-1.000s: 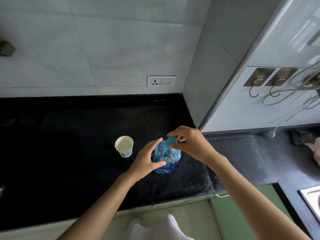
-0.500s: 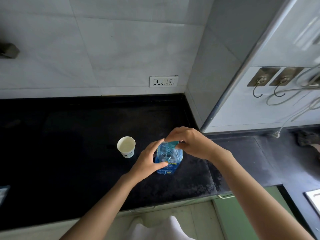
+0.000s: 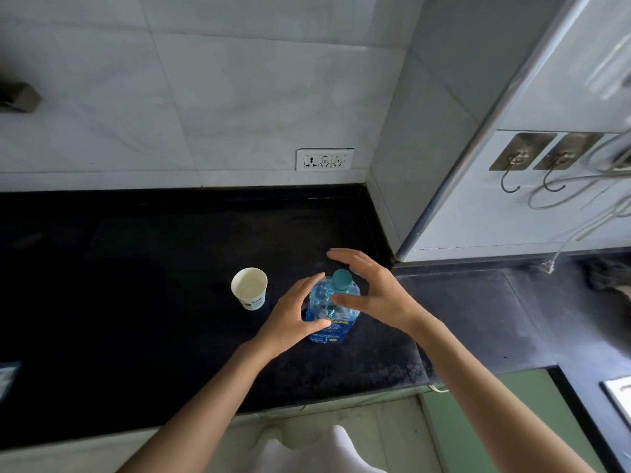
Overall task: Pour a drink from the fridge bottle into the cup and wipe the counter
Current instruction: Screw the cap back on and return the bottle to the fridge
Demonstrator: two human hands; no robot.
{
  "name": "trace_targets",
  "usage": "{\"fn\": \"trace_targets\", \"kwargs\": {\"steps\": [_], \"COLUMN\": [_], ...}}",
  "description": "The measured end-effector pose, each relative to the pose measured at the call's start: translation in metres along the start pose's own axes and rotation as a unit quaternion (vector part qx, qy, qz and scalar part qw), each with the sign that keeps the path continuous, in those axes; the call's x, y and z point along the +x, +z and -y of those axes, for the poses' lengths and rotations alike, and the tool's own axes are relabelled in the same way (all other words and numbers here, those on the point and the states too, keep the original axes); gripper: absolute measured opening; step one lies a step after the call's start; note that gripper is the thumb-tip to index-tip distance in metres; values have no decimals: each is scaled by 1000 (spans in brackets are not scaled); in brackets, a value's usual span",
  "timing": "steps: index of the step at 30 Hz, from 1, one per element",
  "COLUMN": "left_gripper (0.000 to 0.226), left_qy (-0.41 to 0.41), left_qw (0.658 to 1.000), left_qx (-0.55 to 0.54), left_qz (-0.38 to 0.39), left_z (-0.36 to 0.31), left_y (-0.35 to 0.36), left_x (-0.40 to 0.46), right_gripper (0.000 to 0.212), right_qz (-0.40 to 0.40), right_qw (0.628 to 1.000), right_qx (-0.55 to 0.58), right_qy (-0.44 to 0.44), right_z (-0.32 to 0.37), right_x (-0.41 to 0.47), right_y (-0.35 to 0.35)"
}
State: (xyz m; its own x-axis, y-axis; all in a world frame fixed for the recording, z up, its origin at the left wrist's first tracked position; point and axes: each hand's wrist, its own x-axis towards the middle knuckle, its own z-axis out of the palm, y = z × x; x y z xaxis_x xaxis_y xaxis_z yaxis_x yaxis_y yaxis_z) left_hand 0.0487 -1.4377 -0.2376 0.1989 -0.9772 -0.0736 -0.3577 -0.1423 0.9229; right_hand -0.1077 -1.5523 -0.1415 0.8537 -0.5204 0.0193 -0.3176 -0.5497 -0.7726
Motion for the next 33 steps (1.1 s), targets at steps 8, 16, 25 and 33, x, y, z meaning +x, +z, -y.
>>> {"fn": "trace_targets", "kwargs": {"steps": [8, 16, 25, 33], "left_gripper": [81, 82, 81, 81], "left_qy": [-5, -6, -9, -13], "left_qw": [1000, 1000, 1000, 1000], "left_qx": [-1, 6, -2, -10], "left_qz": [-1, 4, -3, -5], "left_z": [0, -2, -1, -4], "left_y": [1, -1, 0, 0], "left_x": [0, 0, 0, 0], "right_gripper": [29, 49, 24, 47], "right_qz": [-120, -109, -145, -64], "right_qw": [992, 993, 989, 994], "right_qx": [-12, 48, -8, 86], "right_qy": [-36, -16, -42, -11], "right_z": [-9, -2, -10, -7], "right_x": [-6, -8, -6, -14], "right_y": [11, 15, 14, 18]}}
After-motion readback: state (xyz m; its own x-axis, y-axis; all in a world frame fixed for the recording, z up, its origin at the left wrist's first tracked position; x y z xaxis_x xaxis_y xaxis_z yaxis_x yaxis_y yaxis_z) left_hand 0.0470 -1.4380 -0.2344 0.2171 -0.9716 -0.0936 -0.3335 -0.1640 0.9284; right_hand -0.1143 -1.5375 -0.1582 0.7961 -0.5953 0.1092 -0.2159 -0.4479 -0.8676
